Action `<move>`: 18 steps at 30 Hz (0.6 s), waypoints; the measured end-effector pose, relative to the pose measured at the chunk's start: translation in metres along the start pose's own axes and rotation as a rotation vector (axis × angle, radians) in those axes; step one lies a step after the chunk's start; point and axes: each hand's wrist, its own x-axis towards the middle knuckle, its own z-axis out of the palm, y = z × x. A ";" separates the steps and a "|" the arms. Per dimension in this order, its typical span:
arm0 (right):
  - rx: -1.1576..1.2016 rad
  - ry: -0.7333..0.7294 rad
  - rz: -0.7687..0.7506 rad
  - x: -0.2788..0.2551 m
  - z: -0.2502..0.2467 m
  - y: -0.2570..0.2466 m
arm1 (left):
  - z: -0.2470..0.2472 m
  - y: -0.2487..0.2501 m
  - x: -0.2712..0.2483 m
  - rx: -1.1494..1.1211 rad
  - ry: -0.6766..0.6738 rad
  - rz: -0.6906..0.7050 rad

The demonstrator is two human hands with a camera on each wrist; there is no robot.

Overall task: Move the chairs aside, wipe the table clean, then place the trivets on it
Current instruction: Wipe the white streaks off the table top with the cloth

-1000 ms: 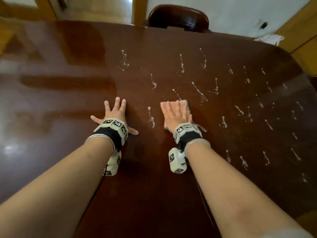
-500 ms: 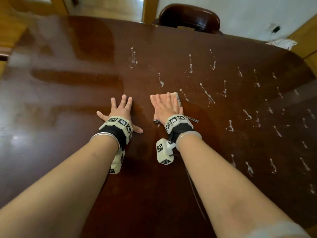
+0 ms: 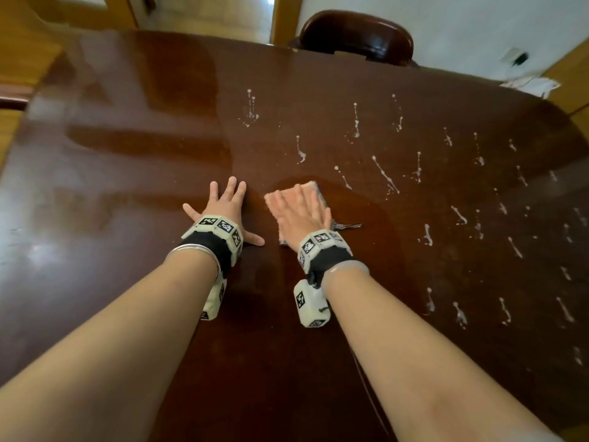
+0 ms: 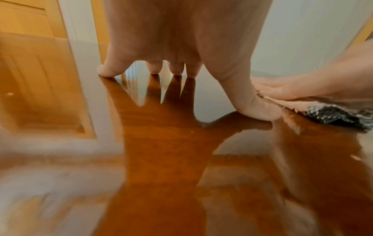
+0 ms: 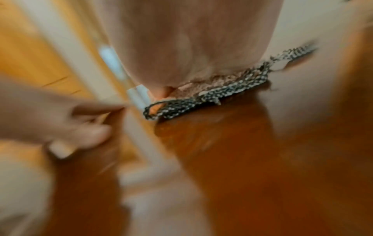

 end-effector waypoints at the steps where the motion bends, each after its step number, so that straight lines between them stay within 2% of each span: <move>1: -0.036 0.002 -0.070 -0.007 0.007 -0.005 | 0.000 0.000 0.000 0.002 0.005 0.001; 3: -0.089 0.008 -0.145 -0.025 0.020 0.003 | -0.001 -0.002 -0.002 0.006 0.008 0.014; 5: -0.113 -0.007 -0.133 -0.037 0.023 0.025 | -0.001 -0.006 -0.003 0.010 0.005 0.033; 9: -0.006 -0.038 0.066 -0.029 0.005 0.056 | 0.008 -0.017 -0.013 0.016 -0.014 0.053; 12: 0.055 -0.031 0.134 -0.013 0.004 0.027 | 0.014 -0.021 -0.020 0.020 0.004 0.051; 15: -0.052 -0.040 -0.064 -0.027 0.022 -0.009 | 0.014 -0.021 -0.019 0.014 0.020 0.048; 18: -0.120 -0.029 -0.169 -0.053 0.043 0.005 | 0.015 -0.022 -0.018 0.012 0.017 0.055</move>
